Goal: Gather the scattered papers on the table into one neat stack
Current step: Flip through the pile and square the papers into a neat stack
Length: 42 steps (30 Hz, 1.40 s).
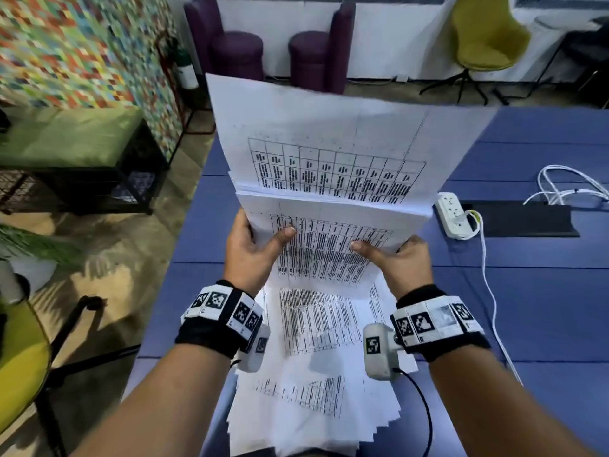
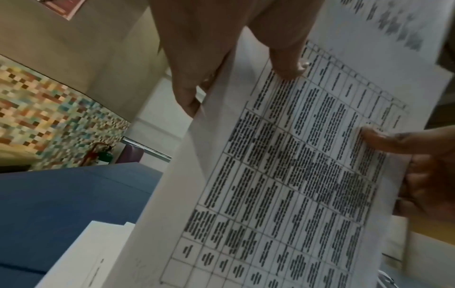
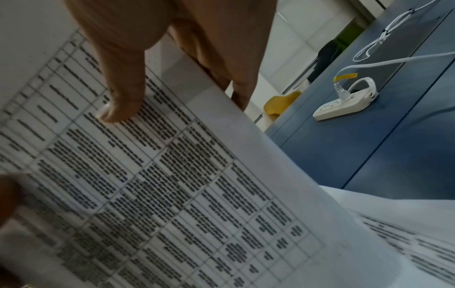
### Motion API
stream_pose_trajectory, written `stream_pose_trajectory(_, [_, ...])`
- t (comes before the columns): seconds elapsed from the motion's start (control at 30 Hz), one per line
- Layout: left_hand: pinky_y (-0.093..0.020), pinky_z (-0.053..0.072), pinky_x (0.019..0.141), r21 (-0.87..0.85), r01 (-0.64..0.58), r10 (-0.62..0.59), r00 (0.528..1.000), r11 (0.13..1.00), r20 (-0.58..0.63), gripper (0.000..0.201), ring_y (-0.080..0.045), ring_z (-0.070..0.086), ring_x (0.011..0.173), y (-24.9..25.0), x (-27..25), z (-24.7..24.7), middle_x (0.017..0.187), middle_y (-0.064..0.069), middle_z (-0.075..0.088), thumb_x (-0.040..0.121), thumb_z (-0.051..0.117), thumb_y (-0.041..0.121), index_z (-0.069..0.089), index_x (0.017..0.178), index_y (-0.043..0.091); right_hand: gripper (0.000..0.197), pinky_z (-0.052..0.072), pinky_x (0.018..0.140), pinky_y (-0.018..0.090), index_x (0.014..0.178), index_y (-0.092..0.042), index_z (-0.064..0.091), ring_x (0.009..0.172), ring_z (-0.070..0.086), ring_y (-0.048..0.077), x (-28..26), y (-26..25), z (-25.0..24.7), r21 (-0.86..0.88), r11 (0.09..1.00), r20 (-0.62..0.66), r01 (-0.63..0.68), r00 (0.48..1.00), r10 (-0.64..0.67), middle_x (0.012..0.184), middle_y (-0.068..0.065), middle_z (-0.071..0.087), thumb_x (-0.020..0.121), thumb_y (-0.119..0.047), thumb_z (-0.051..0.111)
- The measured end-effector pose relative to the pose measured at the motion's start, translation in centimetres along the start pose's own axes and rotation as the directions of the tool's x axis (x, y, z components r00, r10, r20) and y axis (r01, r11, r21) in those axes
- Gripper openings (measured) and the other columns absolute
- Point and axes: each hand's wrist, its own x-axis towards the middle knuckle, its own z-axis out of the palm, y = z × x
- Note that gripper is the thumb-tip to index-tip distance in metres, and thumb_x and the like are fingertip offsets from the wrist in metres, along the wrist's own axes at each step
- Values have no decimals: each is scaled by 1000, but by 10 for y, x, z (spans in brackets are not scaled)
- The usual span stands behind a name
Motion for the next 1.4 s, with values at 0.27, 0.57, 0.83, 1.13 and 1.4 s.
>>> stream_pose_trajectory(0.27, [-20, 51, 83, -70, -130, 116, 978, 989, -173, 36, -2, 66, 95, 20, 4, 17, 96, 19, 72, 85, 68, -2, 52, 102, 26, 21, 56, 85, 34, 83, -19, 66, 83, 70, 11, 6, -18, 12, 84, 991, -28, 108, 994, -106, 79, -6, 74, 73, -4, 77])
stream_pose_trajectory(0.57, [-41, 52, 95, -30, 53, -54, 998, 998, -30, 39, -16, 67, 104, -10, -1, 5, 105, 3, 73, 83, 70, -2, 55, 110, 22, 87, 44, 103, 42, 142, -36, 20, 125, 48, 18, 5, -32, 6, -45, 915, -69, 400, 913, -403, 138, -2, 42, 78, -13, 74])
stream_pose_trajectory(0.83, [-24, 53, 88, -49, 50, -51, 998, 998, -21, 40, -7, 67, 101, -8, 0, 8, 103, 9, 72, 84, 67, -5, 52, 113, 19, 15, 46, 82, 18, 109, -26, 48, 89, 57, 0, 12, -78, 12, 94, 817, -189, 569, 816, -547, 101, -8, 58, 98, -15, 49])
stream_pose_trajectory(1.13, [-20, 53, 83, -65, 64, -65, 998, 996, -2, 48, -6, 67, 100, -8, 1, 6, 110, -2, 67, 81, 69, -6, 47, 122, 5, 14, 41, 75, 22, 84, -25, 49, 74, 48, 3, 23, -54, 3, -60, 867, -141, 494, 856, -498, 78, -11, 54, 96, -20, 53])
stream_pose_trajectory(1.4, [-19, 52, 80, -114, 62, -69, 996, 992, -60, 34, -4, 67, 90, -10, 5, 10, 103, -4, 68, 85, 63, -9, 52, 115, 5, 104, 49, 95, 42, 146, -25, 10, 123, 46, 18, 9, -65, 3, -208, 730, 19, 651, 749, -663, 146, 4, 30, 72, -25, 83])
